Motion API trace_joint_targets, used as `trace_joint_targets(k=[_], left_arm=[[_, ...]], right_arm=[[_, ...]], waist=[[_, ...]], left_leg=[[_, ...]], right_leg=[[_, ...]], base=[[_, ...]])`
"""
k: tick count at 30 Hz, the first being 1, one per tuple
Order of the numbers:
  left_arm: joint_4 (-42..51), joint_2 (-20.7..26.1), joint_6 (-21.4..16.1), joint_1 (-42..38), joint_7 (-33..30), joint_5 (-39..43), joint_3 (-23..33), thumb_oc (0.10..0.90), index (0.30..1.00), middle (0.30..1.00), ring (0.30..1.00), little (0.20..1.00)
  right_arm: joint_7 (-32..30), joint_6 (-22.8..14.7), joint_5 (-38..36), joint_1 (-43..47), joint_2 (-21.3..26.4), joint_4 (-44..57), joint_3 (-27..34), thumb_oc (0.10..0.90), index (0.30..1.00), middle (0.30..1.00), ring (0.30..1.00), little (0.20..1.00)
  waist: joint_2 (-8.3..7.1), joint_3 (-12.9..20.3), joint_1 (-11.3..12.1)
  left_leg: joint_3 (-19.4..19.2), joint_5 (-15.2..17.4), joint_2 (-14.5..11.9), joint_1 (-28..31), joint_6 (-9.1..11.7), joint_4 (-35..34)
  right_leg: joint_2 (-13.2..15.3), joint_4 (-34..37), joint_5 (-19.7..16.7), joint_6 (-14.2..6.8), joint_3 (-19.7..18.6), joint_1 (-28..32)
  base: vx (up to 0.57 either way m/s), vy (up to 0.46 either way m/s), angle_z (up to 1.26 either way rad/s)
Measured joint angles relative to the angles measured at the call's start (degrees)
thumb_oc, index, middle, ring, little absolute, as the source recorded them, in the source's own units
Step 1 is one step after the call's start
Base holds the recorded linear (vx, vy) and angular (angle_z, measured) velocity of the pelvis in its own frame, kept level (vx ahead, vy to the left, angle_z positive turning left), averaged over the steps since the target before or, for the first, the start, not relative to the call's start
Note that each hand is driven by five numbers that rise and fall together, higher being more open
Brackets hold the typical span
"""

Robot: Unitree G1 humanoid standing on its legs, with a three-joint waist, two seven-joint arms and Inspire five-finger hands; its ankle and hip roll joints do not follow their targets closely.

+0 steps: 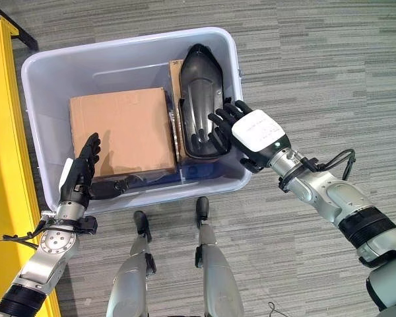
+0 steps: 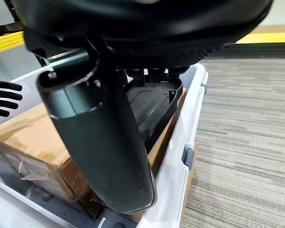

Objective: Move parts from the plastic box to the shelf.

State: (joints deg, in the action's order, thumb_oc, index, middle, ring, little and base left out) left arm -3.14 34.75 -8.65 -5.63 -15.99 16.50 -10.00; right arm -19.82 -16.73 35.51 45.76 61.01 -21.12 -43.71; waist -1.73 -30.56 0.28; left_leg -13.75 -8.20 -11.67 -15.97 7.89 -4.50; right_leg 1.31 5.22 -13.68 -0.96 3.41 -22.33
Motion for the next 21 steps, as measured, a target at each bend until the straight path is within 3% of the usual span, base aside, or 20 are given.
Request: trace_joint_targets(k=[7, 14, 21], left_arm=[[-0.4, 0.0, -0.1, 0.0, 0.1, 0.0, -0.2, 0.9, 1.0, 1.0, 1.0, 1.0], [-1.4, 0.0, -0.1, -1.6, 0.4, 0.0, -2.0, 0.9, 1.0, 1.0, 1.0, 1.0], [-1.8, -0.1, -0.1, -3.1, 0.5, 0.0, -3.4, 0.9, 1.0, 1.0, 1.0, 1.0]], right_arm=[[-0.2, 0.9, 2.7, 4.8, -0.7, -2.6, -3.1, 0.9, 1.0, 1.0, 1.0, 1.0], [0.8, 3.5, 4.6, 8.5, -5.3, -9.2, -7.8, 0.9, 1.0, 1.0, 1.0, 1.0], [0.7, 4.9, 5.1, 11.1, -8.4, -16.4, -10.0, 0.9, 1.0, 1.0, 1.0, 1.0]], waist=[[0.07, 0.0, 0.5], [0.25, 0.0, 2.3], [1.76, 0.0, 3.3]], left_leg=[[0.1, -0.5, 0.0, -0.9, 0.0, 0.0], [0.1, -0.6, 0.0, -1.3, 0.0, 0.0], [1.6, -1.4, 0.2, -2.8, -0.1, 0.0]], right_leg=[[0.0, 0.0, -0.4, 0.1, 0.2, -0.9], [0.0, 0.0, -0.5, 0.2, 0.3, -1.3], [0.3, 0.0, -0.6, 0.4, 1.8, -1.8]], base=[[0.0, 0.0, 0.0], [0.0, -0.002, 0.0], [-0.01, -0.016, 0.11]])
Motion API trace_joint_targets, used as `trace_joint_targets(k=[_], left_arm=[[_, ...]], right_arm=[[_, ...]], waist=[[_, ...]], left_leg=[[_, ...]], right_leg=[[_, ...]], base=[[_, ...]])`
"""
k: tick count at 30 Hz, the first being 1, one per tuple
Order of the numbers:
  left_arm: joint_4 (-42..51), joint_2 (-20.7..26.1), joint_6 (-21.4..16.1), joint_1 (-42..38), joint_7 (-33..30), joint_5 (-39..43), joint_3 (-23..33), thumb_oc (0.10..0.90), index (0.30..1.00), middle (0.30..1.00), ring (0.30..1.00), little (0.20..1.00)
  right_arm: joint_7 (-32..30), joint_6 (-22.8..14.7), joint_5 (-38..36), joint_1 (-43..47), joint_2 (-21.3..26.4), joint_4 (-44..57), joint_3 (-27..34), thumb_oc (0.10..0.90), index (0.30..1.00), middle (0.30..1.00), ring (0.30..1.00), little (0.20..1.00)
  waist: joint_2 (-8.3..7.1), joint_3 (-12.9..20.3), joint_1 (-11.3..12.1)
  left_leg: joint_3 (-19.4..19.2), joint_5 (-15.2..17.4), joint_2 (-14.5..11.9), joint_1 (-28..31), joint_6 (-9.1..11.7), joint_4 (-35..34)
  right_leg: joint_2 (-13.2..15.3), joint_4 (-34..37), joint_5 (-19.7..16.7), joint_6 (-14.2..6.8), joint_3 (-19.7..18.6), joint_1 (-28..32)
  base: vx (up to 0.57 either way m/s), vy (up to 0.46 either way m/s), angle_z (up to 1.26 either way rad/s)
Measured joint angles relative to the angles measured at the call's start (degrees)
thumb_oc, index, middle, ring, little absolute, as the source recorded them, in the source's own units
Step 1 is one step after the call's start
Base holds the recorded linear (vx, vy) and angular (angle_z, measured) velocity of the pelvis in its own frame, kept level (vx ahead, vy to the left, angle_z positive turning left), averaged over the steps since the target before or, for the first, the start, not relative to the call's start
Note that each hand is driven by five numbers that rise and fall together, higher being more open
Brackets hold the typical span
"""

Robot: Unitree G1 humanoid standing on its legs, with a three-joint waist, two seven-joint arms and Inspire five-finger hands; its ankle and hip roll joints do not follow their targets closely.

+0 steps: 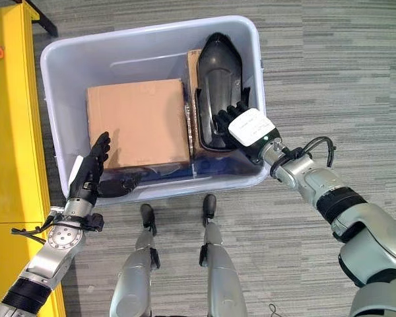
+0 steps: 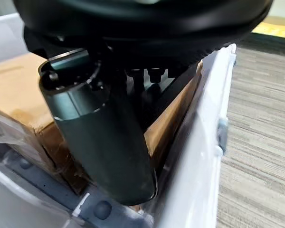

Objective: Move parts from the plastic box to the shelf.

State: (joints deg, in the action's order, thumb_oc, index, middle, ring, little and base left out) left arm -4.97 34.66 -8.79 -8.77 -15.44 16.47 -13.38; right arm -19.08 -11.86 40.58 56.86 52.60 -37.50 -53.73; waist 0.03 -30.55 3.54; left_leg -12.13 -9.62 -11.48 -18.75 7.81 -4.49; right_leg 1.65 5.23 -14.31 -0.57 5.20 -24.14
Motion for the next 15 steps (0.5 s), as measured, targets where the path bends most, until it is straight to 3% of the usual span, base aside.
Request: trace_joint_targets(k=[10, 15], left_arm=[[-1.3, 0.0, 0.0, -0.5, 0.0, 0.0, 0.0, 0.9, 1.0, 1.0, 1.0, 1.0], [-1.3, 0.0, -0.4, -0.4, 0.0, 0.0, 0.0, 0.9, 1.0, 1.0, 1.0, 1.0]], right_arm=[[-2.0, -0.4, -0.3, 2.1, -0.2, -1.6, 0.0, 0.9, 1.0, 1.0, 1.0, 1.0], [-4.7, -4.1, -0.4, 2.2, -0.3, -3.9, 0.1, 0.9, 1.0, 1.0, 1.0, 1.0]], waist=[[0.93, 0.1, -0.3], [1.29, 0.1, -0.2]], left_leg=[[0.0, -0.9, 0.1, -2.3, -0.1, 0.0], [0.0, -1.0, 0.2, -2.3, -0.1, 0.0]], right_leg=[[0.2, 0.0, -0.8, 0.3, 0.0, -2.6], [0.2, 0.0, -0.9, 0.3, 0.0, -2.5]], base=[[-0.01, -0.002, -0.01], [0.0, 0.019, 0.0]])
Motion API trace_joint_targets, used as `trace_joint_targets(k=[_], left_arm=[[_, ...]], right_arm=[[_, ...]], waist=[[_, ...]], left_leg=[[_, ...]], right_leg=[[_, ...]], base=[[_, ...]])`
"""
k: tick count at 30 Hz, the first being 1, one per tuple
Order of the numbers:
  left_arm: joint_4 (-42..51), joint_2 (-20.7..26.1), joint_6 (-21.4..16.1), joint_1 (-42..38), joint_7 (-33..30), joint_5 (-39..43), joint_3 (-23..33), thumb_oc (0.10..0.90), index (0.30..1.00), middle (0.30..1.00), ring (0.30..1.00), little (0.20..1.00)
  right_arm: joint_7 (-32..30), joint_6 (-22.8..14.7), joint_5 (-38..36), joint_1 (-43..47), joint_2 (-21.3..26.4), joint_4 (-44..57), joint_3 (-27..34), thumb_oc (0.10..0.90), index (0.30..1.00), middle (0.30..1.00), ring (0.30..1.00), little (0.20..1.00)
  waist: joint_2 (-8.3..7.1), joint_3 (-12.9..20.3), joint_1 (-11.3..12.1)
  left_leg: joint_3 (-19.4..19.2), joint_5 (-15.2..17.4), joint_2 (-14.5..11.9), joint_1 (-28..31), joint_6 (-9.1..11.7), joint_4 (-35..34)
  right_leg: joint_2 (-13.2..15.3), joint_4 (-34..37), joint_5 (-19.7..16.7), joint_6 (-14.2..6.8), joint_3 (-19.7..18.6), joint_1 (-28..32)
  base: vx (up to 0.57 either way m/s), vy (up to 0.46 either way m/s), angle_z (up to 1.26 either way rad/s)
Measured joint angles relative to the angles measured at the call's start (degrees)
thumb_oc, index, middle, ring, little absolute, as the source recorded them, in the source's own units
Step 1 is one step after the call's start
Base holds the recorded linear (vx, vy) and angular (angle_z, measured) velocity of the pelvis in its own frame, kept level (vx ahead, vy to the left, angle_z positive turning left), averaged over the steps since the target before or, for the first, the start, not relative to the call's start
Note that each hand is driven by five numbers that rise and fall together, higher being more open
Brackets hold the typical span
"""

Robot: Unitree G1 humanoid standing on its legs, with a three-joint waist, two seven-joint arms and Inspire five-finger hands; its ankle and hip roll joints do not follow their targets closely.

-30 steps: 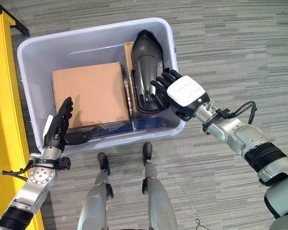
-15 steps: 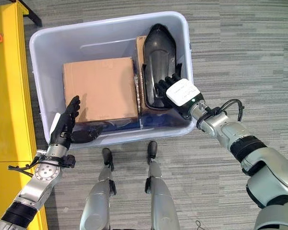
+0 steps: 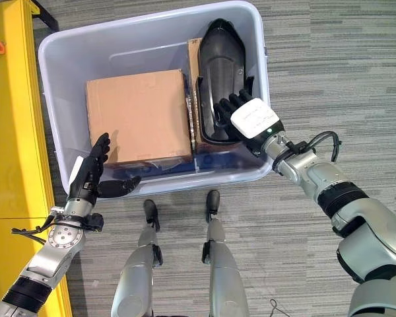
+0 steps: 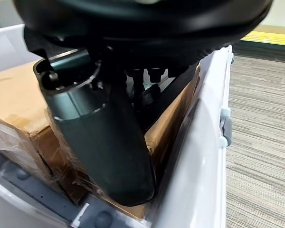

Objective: Move parts from the plastic box to the shelf.

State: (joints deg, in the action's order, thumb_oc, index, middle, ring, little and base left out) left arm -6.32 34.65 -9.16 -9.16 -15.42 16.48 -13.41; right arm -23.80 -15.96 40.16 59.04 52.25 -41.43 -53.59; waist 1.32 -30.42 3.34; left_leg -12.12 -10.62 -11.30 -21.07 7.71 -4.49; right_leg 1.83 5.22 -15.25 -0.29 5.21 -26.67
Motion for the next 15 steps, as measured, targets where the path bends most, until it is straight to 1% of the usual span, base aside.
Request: trace_joint_targets(k=[3, 5, 7, 8, 10, 12, 15], left_arm=[[0.0, -0.3, -0.2, 0.4, 0.1, 0.0, 0.0, 0.9, 1.0, 1.0, 1.0, 1.0], [0.1, -0.3, -0.7, 1.0, 0.1, 0.0, 0.1, 0.9, 1.0, 1.0, 1.0, 1.0], [0.5, -0.3, -0.9, 1.4, 0.1, 0.0, 0.0, 0.9, 1.0, 1.0, 1.0, 1.0], [0.6, -0.4, -0.9, 1.4, 0.1, 0.0, 0.0, 0.9, 1.0, 1.0, 1.0, 1.0], [1.4, -0.8, -0.9, 1.5, -0.1, 0.0, 0.1, 0.9, 1.0, 1.0, 1.0, 1.0], [2.6, -2.6, -1.0, 1.4, 0.0, 0.0, 0.1, 0.9, 1.0, 1.0, 1.0, 1.0], [2.5, -2.9, -1.0, 1.7, 0.1, 0.1, 0.0, 0.9, 1.0, 1.0, 1.0, 1.0]], right_arm=[[0.4, -2.9, -1.4, -0.1, -0.2, 1.9, 0.0, 0.9, 1.0, 1.0, 1.0, 1.0], [2.0, -2.9, -5.2, -1.2, -1.0, 7.1, 0.6, 0.9, 1.0, 1.0, 1.0, 1.0], [3.1, -2.8, -8.5, -4.1, -3.4, 10.5, 4.2, 0.9, 1.0, 1.0, 1.0, 1.0], [3.2, -2.8, -9.2, -4.5, -4.2, 10.7, 4.4, 0.9, 1.0, 1.0, 1.0, 1.0], [4.6, -1.9, -10.0, -6.4, -6.8, 12.4, 6.1, 0.9, 1.0, 1.0, 1.0, 1.0], [5.2, 0.4, -11.0, -7.4, -12.5, 12.6, 6.7, 0.9, 1.0, 1.0, 1.0, 1.0], [5.3, 1.7, -11.0, -7.4, -15.5, 12.6, 6.8, 0.9, 1.0, 1.0, 1.0, 1.0]], waist=[[0.99, 0.0, 0.0], [1.69, 0.0, -0.1], [1.8, 0.0, -0.1], [1.84, 0.0, -0.1], [1.98, 0.0, -0.1], [2.46, 0.0, 0.1], [2.96, 0.0, 0.3]], left_leg=[[0.0, 0.0, 0.0, 0.2, 0.0, 0.0], [-0.1, -0.1, 0.1, 0.4, -0.1, 0.0], [-0.1, -0.1, 0.1, 0.8, -0.1, 0.0], [-0.1, -0.1, 0.1, 0.9, -0.1, 0.0], [-0.1, -0.1, 0.3, 1.3, -0.1, 0.0], [-0.1, -0.3, 0.6, 1.3, -0.4, 0.0], [-0.1, -0.5, 0.7, 1.3, -0.5, 0.0]], right_leg=[[0.0, 0.0, -0.1, 0.0, 0.0, 0.2], [0.1, 0.0, -0.3, 0.1, -0.2, 0.3], [0.1, 0.0, -0.3, 0.1, -0.3, 0.7], [0.1, 0.0, -0.3, 0.1, -0.3, 0.8], [0.2, 0.0, -0.3, 0.1, -0.3, 1.2], [0.6, 0.0, -0.3, 0.0, -0.2, 1.2], [0.7, 0.0, -0.3, -0.1, -0.1, 1.3]], base=[[-0.01, 0.059, 0.0], [0.0, 0.078, -0.02], [0.0, 0.067, -0.01], [0.0, 0.065, 0.01], [0.0, 0.055, 0.03], [0.02, 0.083, 0.03], [0.02, 0.049, 0.01]])
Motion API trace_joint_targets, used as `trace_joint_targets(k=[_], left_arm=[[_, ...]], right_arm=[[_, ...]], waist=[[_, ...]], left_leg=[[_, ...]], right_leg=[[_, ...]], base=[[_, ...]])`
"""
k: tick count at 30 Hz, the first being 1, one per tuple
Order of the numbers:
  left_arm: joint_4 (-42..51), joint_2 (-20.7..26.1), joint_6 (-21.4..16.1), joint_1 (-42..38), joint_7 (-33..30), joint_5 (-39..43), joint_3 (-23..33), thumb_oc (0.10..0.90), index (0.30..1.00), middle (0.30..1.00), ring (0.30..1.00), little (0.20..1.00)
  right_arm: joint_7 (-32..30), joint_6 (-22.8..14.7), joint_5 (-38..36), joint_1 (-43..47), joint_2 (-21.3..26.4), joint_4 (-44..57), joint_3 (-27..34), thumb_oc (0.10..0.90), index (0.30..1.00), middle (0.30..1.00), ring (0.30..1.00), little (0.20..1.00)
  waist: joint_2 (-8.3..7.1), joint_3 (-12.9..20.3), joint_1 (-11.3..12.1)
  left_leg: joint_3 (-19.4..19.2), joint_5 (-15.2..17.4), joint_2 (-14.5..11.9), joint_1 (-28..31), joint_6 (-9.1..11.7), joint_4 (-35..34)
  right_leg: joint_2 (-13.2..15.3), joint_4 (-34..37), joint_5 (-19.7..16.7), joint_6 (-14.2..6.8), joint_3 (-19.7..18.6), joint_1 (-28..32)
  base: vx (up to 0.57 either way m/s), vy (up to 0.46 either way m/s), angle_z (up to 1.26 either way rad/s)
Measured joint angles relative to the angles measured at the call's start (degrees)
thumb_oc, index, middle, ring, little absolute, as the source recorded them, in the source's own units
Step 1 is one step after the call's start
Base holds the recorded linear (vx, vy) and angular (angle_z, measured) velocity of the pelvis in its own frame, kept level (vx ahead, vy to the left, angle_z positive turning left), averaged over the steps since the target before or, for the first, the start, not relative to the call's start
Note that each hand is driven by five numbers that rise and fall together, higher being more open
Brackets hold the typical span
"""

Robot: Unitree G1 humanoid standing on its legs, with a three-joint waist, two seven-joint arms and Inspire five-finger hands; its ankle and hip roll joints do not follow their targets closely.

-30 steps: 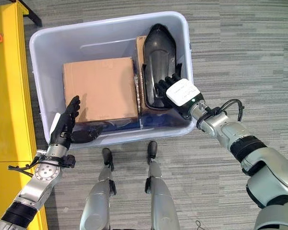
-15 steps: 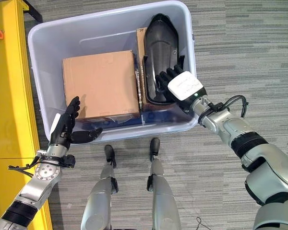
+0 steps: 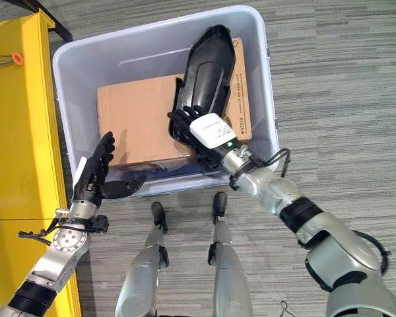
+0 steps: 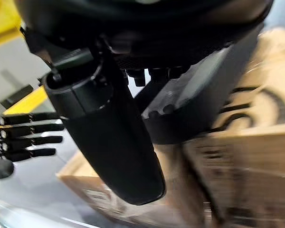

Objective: Move parts from the plastic box to the shelf.

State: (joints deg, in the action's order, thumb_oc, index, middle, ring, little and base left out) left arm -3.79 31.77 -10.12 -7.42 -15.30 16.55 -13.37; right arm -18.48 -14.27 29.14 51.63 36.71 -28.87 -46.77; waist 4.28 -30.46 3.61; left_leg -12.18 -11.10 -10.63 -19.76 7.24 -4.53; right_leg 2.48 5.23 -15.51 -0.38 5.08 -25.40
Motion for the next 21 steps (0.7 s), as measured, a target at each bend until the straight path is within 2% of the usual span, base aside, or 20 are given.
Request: trace_joint_targets(k=[6, 10, 21], left_arm=[[-0.3, -1.9, 0.0, 0.2, 0.0, 0.0, -0.2, 0.9, 1.0, 1.0, 1.0, 1.0], [-0.3, -2.0, 0.0, 0.2, 0.2, 0.0, -1.2, 0.9, 1.0, 1.0, 1.0, 1.0], [-0.8, -2.1, -0.1, -0.4, 0.7, 0.0, -2.6, 0.9, 1.0, 1.0, 1.0, 1.0]], right_arm=[[0.7, 3.9, 0.1, -0.3, -2.8, 0.0, 0.7, 0.9, 1.0, 1.0, 1.0, 1.0], [0.7, 5.9, 0.2, -1.2, -2.8, 0.0, 0.8, 0.9, 1.0, 1.0, 1.0, 1.0], [0.7, 6.4, 4.0, -1.6, -1.5, -1.1, 0.7, 0.9, 1.0, 1.0, 1.0, 1.0]], waist=[[0.41, 0.0, 0.3], [0.48, 0.0, 0.6], [0.71, 0.0, 0.3]], left_leg=[[0.0, -0.1, 0.1, 0.4, -0.1, 0.0], [0.1, -0.2, 0.1, 1.0, -0.1, 0.0], [0.2, -0.4, 0.1, 1.1, -0.1, 0.0]], right_leg=[[0.1, 0.0, -0.2, 0.1, 0.1, 0.5], [0.2, 0.0, -0.2, 0.1, 0.2, 1.1], [0.2, 0.0, -0.3, 0.2, 0.3, 1.4]], base=[[0.01, 0.011, 0.01], [0.0, 0.0, 0.0], [0.0, 0.0, 0.0]])
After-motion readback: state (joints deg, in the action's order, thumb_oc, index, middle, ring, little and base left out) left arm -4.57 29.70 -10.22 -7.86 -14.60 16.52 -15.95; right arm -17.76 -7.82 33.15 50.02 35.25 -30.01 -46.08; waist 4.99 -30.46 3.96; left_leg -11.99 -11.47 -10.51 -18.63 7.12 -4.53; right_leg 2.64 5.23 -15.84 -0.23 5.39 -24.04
